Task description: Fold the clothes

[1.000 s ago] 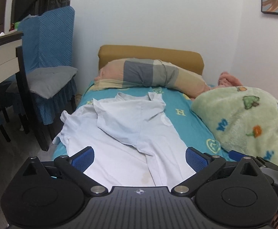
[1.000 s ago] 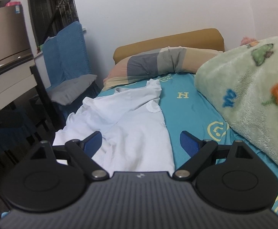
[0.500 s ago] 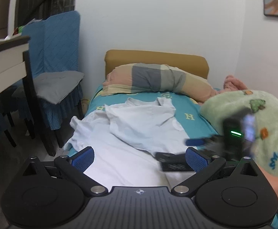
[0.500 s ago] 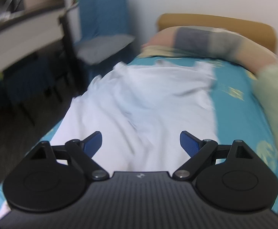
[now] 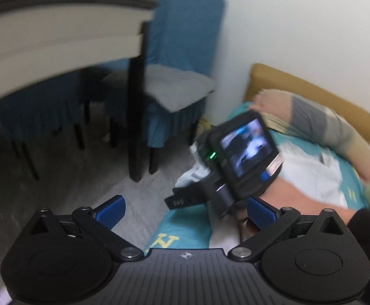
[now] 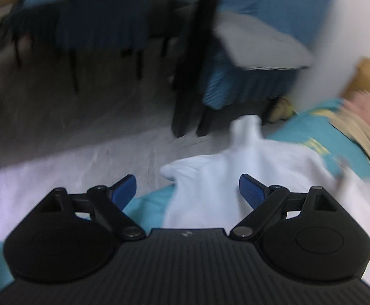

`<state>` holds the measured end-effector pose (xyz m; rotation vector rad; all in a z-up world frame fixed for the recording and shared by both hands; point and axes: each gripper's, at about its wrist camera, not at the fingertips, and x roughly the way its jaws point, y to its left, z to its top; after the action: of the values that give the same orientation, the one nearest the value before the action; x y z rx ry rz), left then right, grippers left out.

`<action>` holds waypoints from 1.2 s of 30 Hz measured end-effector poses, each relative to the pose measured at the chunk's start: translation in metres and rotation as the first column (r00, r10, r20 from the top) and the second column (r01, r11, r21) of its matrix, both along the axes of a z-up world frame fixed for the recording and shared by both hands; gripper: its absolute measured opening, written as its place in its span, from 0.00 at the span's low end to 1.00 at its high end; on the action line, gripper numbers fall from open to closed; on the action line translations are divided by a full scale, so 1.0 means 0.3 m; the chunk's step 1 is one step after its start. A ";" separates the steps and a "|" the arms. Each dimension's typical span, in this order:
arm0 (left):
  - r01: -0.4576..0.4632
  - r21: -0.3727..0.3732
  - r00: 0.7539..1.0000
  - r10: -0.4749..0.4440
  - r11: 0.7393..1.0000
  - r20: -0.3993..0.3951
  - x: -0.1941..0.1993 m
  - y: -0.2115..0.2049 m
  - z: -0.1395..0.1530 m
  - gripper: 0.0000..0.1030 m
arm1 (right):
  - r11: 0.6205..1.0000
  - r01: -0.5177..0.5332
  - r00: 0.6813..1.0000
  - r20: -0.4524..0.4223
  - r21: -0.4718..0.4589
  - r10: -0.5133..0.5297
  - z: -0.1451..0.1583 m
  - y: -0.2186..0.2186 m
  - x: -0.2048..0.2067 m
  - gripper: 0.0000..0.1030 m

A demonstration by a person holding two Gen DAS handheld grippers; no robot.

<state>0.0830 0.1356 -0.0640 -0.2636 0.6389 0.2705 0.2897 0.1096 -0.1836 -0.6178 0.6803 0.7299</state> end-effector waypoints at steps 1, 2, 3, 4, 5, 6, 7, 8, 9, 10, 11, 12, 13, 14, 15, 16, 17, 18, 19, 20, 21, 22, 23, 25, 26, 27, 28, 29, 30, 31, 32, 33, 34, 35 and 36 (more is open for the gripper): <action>-0.023 -0.015 1.000 0.023 1.000 -0.011 0.010 0.018 -0.010 1.00 | 0.999 -0.010 1.000 0.021 -0.044 0.011 -0.029 0.030 0.004 0.87; -0.040 -0.031 0.999 0.039 0.999 -0.020 0.020 0.033 -0.017 1.00 | 0.996 -0.019 0.999 0.042 -0.088 0.023 -0.058 0.059 0.007 0.83; -0.055 -0.049 0.998 0.054 0.997 -0.029 0.029 0.048 -0.023 1.00 | 0.996 -0.004 0.998 0.059 -0.093 0.009 -0.064 0.065 0.010 0.67; -0.069 -0.066 0.997 0.067 0.995 -0.034 0.035 0.061 -0.029 1.00 | 0.996 0.018 0.997 0.074 -0.088 -0.011 -0.064 0.064 0.012 0.62; -0.078 -0.074 0.997 0.076 0.994 -0.034 0.035 0.070 -0.032 1.00 | 0.996 0.039 0.996 0.089 -0.082 -0.032 -0.064 0.063 0.015 0.54; -0.086 -0.077 0.996 0.084 0.993 -0.033 0.034 0.078 -0.034 1.00 | 0.995 0.060 0.993 0.104 -0.076 -0.052 -0.063 0.062 0.017 0.34; -0.094 -0.080 0.995 0.092 0.992 -0.031 0.032 0.085 -0.036 1.00 | 0.994 0.081 0.990 0.119 -0.069 -0.073 -0.063 0.061 0.019 0.24; -0.100 -0.081 0.995 0.098 0.992 -0.028 0.026 0.093 -0.036 1.00 | 0.993 0.102 0.987 0.134 -0.062 -0.093 -0.062 0.060 0.021 0.08; -0.106 -0.081 0.994 0.104 0.991 -0.025 0.018 0.100 -0.036 1.00 | 0.992 0.120 0.981 0.161 -0.046 -0.112 -0.047 0.056 0.014 0.08; -0.107 -0.084 0.994 0.106 0.991 -0.019 0.010 0.103 -0.033 1.00 | 0.991 0.135 0.973 0.188 -0.009 -0.131 -0.015 0.035 0.001 0.08; -0.107 -0.089 0.994 0.106 0.990 -0.013 0.002 0.104 -0.030 1.00 | 0.988 0.148 0.965 0.212 0.033 -0.152 0.020 0.009 -0.012 0.07; -0.107 -0.094 0.994 0.107 0.990 -0.006 -0.007 0.105 -0.026 1.00 | 0.984 0.160 0.956 0.236 0.075 -0.174 0.055 -0.017 -0.025 0.07; -0.103 -0.101 0.995 0.104 0.990 0.001 -0.016 0.107 -0.021 1.00 | 0.978 0.170 0.946 0.259 0.118 -0.196 0.090 -0.043 -0.038 0.06; -0.097 -0.104 0.995 0.099 0.990 0.011 -0.024 0.102 -0.016 1.00 | 0.967 0.193 0.932 0.277 0.169 -0.234 0.129 -0.086 -0.051 0.06; -0.090 -0.098 0.995 0.093 0.991 0.020 -0.031 0.093 -0.011 1.00 | 0.951 0.216 0.915 0.292 0.223 -0.277 0.169 -0.133 -0.064 0.06; -0.083 -0.091 0.996 0.086 0.992 0.029 -0.037 0.083 -0.006 1.00 | 0.931 0.238 0.897 0.305 0.276 -0.320 0.209 -0.181 -0.077 0.06; -0.073 -0.084 0.996 0.076 0.994 0.037 -0.043 0.073 0.000 1.00 | 0.909 0.261 0.874 0.321 0.325 -0.365 0.241 -0.235 -0.091 0.06; -0.058 -0.080 0.997 0.062 0.995 0.043 -0.051 0.058 0.004 1.00 | 0.885 0.282 0.848 0.336 0.372 -0.411 0.271 -0.290 -0.106 0.06; -0.043 -0.077 0.998 0.047 0.996 0.048 -0.058 0.042 0.009 1.00 | 0.854 0.314 0.816 0.342 0.415 -0.467 0.294 -0.353 -0.118 0.06; -0.028 -0.074 0.998 0.032 0.997 0.053 -0.066 0.025 0.013 1.00 | 0.818 0.353 0.781 0.338 0.455 -0.525 0.310 -0.421 -0.121 0.06; -0.013 -0.066 0.998 0.017 0.998 0.056 -0.072 0.005 0.016 1.00 | 0.780 0.394 0.744 0.330 0.486 -0.581 0.313 -0.491 -0.124 0.06; 0.002 -0.056 0.998 0.001 0.998 0.059 -0.076 -0.016 0.019 1.00 | 0.740 0.434 0.703 0.320 0.514 -0.635 0.314 -0.562 -0.128 0.06; 0.018 -0.045 0.998 -0.015 0.999 0.060 -0.078 -0.039 0.019 1.00 | 0.696 0.471 0.659 0.309 0.542 -0.686 0.315 -0.633 -0.132 0.06; 0.047 -0.025 0.997 -0.045 0.999 0.058 -0.080 -0.081 0.015 1.00 | 0.599 0.559 0.575 0.253 0.573 -0.779 0.283 -0.776 -0.119 0.06; 0.061 -0.016 0.997 -0.060 0.998 0.054 -0.077 -0.101 0.011 1.00 | 0.553 0.600 0.542 0.216 0.578 -0.812 0.257 -0.845 -0.104 0.06; 0.075 -0.008 0.996 -0.075 0.997 0.048 -0.070 -0.119 0.005 1.00 | 0.514 0.637 0.515 0.180 0.574 -0.838 0.225 -0.907 -0.090 0.06; 0.089 0.001 0.995 -0.089 0.996 0.041 -0.063 -0.135 -0.003 1.00 | 0.477 0.670 0.491 0.142 0.568 -0.859 0.188 -0.962 -0.075 0.06; 0.102 0.013 0.994 -0.102 0.995 0.033 -0.053 -0.150 -0.013 1.00 | 0.447 0.699 0.482 0.094 0.559 -0.871 0.148 -1.012 -0.056 0.06; 0.112 0.023 0.993 -0.112 0.993 0.022 -0.045 -0.166 -0.023 1.00 | 0.425 0.724 0.476 0.052 0.542 -0.878 0.109 -1.049 -0.039 0.07; 0.121 0.030 0.992 -0.122 0.992 0.011 -0.033 -0.181 -0.034 1.00 | 0.406 0.749 0.470 0.013 0.523 -0.883 0.070 -1.083 -0.022 0.07; 0.132 0.035 0.991 -0.132 0.991 -0.001 -0.019 -0.196 -0.046 1.00 | 0.398 0.760 0.470 -0.012 0.514 -0.883 0.037 -1.107 -0.012 0.08; 0.141 0.038 0.990 -0.140 0.989 -0.014 -0.005 -0.209 -0.056 1.00 | 0.400 0.763 0.483 -0.037 0.507 -0.875 0.012 -1.126 -0.007 0.11; 0.149 0.040 0.989 -0.148 0.988 -0.026 0.010 -0.222 -0.064 1.00 | 0.401 0.769 0.494 -0.064 0.498 -0.867 -0.007 -1.137 0.000 0.13; 0.157 0.044 0.987 -0.155 0.987 -0.032 0.020 -0.235 -0.070 1.00 | 0.398 0.776 0.501 -0.094 0.490 -0.860 -0.020 -1.145 0.007 0.21; 0.164 0.047 0.986 -0.162 0.985 -0.036 0.028 -0.248 -0.074 1.00 | 0.398 0.778 0.509 -0.118 0.486 -0.852 -0.020 -1.156 0.011 0.37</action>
<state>0.0914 0.0613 -0.0863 -0.1584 0.6804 0.1332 0.2931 -0.2371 -0.1897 0.1933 0.5319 -0.1281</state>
